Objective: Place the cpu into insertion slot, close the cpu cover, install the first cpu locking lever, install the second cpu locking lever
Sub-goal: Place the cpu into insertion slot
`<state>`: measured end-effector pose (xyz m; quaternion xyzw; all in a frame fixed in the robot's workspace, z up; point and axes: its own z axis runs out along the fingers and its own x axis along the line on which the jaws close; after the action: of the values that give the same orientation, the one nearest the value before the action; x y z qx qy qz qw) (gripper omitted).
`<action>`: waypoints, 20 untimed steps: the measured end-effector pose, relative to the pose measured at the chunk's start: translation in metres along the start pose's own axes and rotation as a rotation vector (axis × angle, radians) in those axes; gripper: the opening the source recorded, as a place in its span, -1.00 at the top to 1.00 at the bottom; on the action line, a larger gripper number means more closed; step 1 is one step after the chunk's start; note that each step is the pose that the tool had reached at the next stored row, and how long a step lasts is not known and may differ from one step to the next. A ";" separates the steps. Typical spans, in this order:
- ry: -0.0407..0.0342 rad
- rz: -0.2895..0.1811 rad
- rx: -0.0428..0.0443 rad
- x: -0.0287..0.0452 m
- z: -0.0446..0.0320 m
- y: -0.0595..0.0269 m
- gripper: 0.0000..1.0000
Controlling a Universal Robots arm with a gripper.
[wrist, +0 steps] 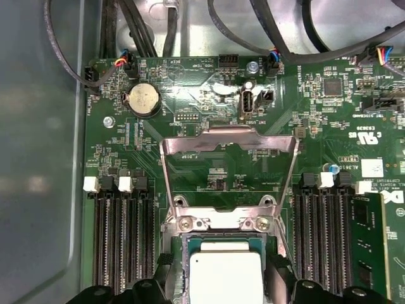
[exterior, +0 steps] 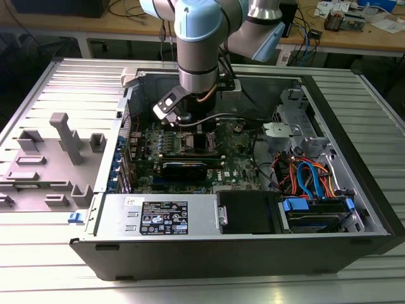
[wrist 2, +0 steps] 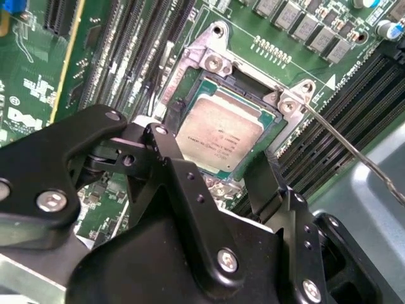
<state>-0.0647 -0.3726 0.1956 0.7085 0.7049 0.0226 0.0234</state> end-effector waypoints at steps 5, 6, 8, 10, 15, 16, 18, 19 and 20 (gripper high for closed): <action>-0.0066 0.000 0.0000 0.0000 -0.0027 0.0002 -0.35; -0.0065 0.000 0.0000 0.0000 -0.0027 0.0002 -0.35; -0.0066 0.000 0.0000 0.0000 -0.0027 0.0002 -0.35; -0.0068 0.000 0.0002 0.0000 -0.0027 0.0001 -0.33; -0.0068 0.000 0.0001 0.0000 -0.0026 0.0002 -0.18; -0.0067 0.000 0.0002 0.0000 -0.0026 0.0002 -0.18; -0.0069 0.000 0.0002 0.0000 -0.0026 0.0002 -0.18; -0.0071 0.000 0.0001 0.0000 -0.0026 0.0002 -0.18; -0.0071 0.000 0.0001 0.0000 -0.0026 0.0002 -0.18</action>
<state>-0.0646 -0.3727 0.1982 0.7085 0.7050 0.0200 0.0259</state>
